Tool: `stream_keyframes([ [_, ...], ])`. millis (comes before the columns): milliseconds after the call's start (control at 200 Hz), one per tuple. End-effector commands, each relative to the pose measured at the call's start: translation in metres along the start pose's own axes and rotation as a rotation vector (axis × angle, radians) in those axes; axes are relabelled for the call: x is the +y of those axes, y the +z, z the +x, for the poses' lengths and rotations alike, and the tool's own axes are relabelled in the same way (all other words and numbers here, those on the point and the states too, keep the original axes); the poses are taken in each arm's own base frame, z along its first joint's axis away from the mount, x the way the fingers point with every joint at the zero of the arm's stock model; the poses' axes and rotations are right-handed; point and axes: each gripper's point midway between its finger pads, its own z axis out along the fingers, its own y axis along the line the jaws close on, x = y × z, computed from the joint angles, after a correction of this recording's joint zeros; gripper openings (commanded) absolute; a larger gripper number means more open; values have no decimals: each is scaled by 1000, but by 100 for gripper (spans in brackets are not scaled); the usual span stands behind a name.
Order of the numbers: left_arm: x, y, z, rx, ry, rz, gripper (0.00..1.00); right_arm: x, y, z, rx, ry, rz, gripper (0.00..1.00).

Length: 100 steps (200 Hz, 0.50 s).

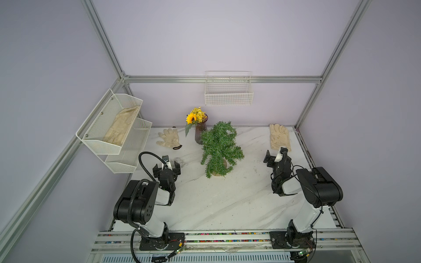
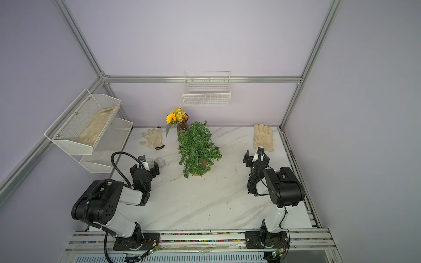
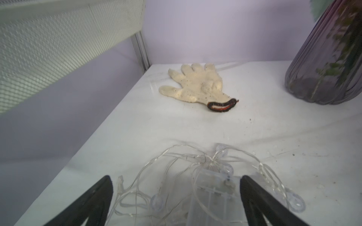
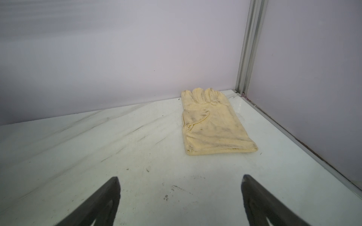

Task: Remove string lights from the small christmas tree
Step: Reset both arms

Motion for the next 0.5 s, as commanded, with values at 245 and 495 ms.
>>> stream_keyframes([
  [245, -9, 16, -20, -3, 4, 12, 100, 2, 1, -14, -54, 3, -9, 97],
  [495, -8, 16, -20, -10, -5, 13, 100, 2, 1, -14, -55, 2, -9, 97],
])
